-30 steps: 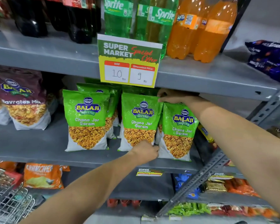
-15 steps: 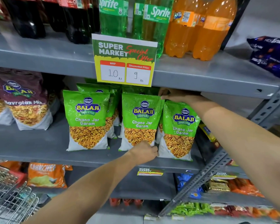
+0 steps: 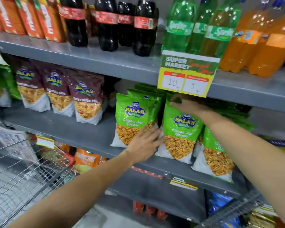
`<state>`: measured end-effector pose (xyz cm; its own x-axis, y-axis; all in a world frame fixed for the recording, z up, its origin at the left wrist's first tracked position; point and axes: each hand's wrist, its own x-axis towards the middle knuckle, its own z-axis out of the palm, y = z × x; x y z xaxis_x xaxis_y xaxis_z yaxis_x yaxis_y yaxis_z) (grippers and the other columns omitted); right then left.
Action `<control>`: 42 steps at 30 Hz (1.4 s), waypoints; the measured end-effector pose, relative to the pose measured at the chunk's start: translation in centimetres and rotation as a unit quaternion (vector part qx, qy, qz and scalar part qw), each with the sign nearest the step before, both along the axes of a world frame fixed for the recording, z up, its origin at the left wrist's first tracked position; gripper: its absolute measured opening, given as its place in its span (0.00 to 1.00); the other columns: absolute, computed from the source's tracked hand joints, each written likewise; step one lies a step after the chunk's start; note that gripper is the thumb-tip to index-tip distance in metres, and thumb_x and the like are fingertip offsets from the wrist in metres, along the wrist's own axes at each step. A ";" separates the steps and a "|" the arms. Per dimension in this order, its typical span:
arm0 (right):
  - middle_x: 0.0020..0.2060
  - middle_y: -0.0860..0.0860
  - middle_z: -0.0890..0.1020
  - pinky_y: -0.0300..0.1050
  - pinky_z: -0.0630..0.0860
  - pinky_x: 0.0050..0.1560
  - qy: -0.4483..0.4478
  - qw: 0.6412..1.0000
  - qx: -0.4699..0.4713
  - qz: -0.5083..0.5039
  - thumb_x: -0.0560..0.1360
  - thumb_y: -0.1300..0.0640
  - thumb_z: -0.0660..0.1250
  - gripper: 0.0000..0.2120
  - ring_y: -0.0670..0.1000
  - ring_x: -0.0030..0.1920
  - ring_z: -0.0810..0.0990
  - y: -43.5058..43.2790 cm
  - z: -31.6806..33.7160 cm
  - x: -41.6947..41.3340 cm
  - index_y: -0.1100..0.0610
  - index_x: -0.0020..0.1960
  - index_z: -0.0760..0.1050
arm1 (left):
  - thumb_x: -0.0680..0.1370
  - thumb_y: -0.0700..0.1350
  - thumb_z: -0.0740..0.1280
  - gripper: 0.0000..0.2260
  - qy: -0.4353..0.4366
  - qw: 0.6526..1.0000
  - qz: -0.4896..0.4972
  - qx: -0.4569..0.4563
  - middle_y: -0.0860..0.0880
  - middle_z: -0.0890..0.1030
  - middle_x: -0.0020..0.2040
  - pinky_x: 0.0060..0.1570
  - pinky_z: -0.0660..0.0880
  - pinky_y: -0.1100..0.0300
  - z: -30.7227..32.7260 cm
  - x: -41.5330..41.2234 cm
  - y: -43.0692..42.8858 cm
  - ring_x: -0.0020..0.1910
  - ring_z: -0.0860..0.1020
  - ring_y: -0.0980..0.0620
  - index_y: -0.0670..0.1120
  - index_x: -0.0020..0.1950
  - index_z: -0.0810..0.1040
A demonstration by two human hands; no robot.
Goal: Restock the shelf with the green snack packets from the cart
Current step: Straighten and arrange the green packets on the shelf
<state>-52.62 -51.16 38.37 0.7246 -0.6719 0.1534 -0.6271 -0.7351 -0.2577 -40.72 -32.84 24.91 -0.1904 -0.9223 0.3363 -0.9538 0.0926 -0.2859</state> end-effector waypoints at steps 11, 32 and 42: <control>0.68 0.60 0.72 0.46 0.67 0.64 0.047 0.998 -0.001 0.030 0.79 0.54 0.60 0.18 0.58 0.66 0.71 3.9 -0.4 10.9 0.58 0.66 0.68 | 0.67 0.53 0.74 0.39 0.024 0.986 0.154 0.054 0.42 0.59 0.76 0.63 0.64 0.30 -1.2 12.3 7.1 0.70 0.63 0.31 0.59 0.74 0.59; 0.59 0.59 0.78 0.41 0.67 0.52 0.007 0.984 0.116 -0.136 0.79 0.53 0.59 0.13 0.55 0.58 0.75 0.4 -1.4 5.9 0.62 0.56 0.73 | 0.70 0.31 0.68 0.49 0.163 0.983 -0.079 0.037 0.43 0.34 0.75 0.50 0.77 0.50 -6.4 13.1 1.9 0.54 0.75 0.42 0.63 0.75 0.41; 0.47 0.56 0.80 0.45 0.72 0.43 -0.318 0.902 0.007 -0.291 0.66 0.39 0.72 0.25 0.58 0.47 0.79 14.5 -10.5 5.1 0.56 0.53 0.72 | 0.70 0.51 0.75 0.19 0.625 0.771 0.025 -0.117 0.44 0.83 0.49 0.49 0.78 0.57 5.0 15.9 -4.5 0.46 0.82 0.49 0.42 0.55 0.78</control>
